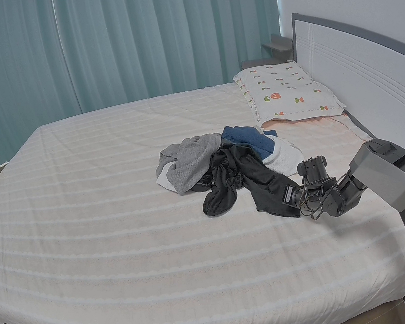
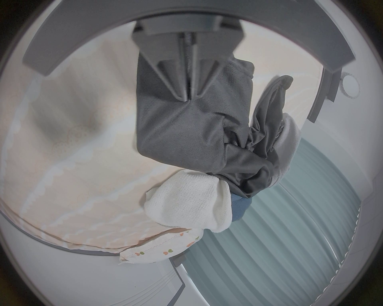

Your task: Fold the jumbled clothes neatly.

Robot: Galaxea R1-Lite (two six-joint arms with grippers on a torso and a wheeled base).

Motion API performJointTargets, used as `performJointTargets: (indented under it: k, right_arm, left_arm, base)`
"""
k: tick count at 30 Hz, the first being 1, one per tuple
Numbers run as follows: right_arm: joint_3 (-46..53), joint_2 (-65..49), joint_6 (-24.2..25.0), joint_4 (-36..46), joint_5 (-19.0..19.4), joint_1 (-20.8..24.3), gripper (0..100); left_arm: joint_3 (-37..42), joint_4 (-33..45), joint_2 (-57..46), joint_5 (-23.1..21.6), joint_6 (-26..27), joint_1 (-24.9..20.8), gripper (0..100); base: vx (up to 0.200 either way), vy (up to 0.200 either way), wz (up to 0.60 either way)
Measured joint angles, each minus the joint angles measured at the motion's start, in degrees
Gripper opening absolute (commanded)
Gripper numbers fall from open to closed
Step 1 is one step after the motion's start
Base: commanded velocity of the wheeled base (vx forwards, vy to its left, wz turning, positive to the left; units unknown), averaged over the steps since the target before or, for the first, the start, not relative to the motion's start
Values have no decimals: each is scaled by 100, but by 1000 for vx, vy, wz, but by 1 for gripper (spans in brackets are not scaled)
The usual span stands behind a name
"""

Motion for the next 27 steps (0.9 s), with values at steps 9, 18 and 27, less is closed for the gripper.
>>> performJointTargets:
  k: [9, 18, 27]
  right_arm:
    - [82, -74, 0, 2, -16, -7, 0]
    - [350, -284, -189, 7, -11, -72, 100]
    - [324, -196, -219, -30, 22, -91, 100]
  left_arm:
    - [0, 0, 0, 0, 0, 0, 100]
    - [0, 0, 0, 0, 0, 0, 100]
    - [0, 0, 0, 0, 0, 0, 100]
  base:
    - [0, 0, 0]
    - [0, 0, 0]
    - [0, 0, 0]
